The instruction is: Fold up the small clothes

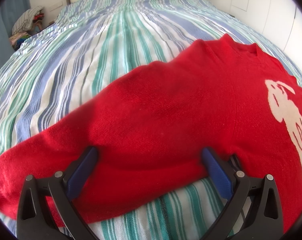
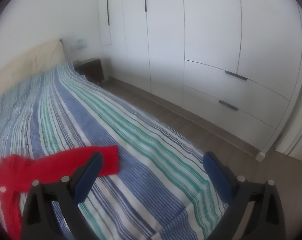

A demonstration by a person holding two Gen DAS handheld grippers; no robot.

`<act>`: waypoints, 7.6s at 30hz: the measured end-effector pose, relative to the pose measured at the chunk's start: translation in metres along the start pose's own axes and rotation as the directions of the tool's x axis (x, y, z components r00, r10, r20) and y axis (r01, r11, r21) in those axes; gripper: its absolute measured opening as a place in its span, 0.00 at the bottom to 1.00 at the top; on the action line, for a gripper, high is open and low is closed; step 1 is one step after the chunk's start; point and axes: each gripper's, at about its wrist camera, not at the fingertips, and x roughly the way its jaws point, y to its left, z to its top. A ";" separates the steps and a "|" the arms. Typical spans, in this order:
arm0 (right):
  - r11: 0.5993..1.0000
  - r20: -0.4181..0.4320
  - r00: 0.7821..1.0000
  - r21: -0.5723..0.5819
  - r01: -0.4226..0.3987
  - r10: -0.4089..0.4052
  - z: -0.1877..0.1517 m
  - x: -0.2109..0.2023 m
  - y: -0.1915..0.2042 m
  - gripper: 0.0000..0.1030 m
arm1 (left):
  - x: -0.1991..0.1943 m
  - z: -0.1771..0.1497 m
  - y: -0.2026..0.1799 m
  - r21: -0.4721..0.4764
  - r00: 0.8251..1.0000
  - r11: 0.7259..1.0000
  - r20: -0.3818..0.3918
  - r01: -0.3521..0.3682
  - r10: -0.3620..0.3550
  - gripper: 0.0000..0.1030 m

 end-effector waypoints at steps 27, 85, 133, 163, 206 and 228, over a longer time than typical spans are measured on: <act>0.998 0.015 0.998 -0.034 -0.054 0.054 -0.001 -0.005 0.004 0.96 | 0.000 -0.001 0.000 -0.004 1.000 1.000 0.012 0.000 0.000 1.00; 0.270 -0.663 0.248 -0.071 -0.960 0.707 -0.132 -0.064 0.543 0.80 | -0.072 -0.053 0.053 -0.420 0.982 0.907 0.184 0.036 0.046 0.99; 0.446 -0.610 0.569 -0.361 -0.819 0.552 -0.098 -0.006 0.426 0.42 | -0.051 -0.050 0.016 -0.232 0.981 0.962 0.090 -0.144 0.169 0.99; -0.085 -0.690 0.505 -0.629 -0.773 0.519 -0.209 -0.099 0.512 0.29 | -0.046 -0.052 0.020 -0.258 0.987 0.958 0.058 -0.128 0.148 1.00; 0.690 -0.323 0.755 -0.309 -0.655 0.571 -0.079 0.058 0.311 0.90 | -0.021 -0.045 -0.005 -0.158 0.989 0.977 -0.009 -0.144 0.145 1.00; 0.811 -0.315 0.868 -0.333 -0.480 0.384 -0.102 0.114 0.285 1.00 | -0.022 -0.050 -0.003 -0.168 0.992 0.978 -0.001 -0.128 0.129 1.00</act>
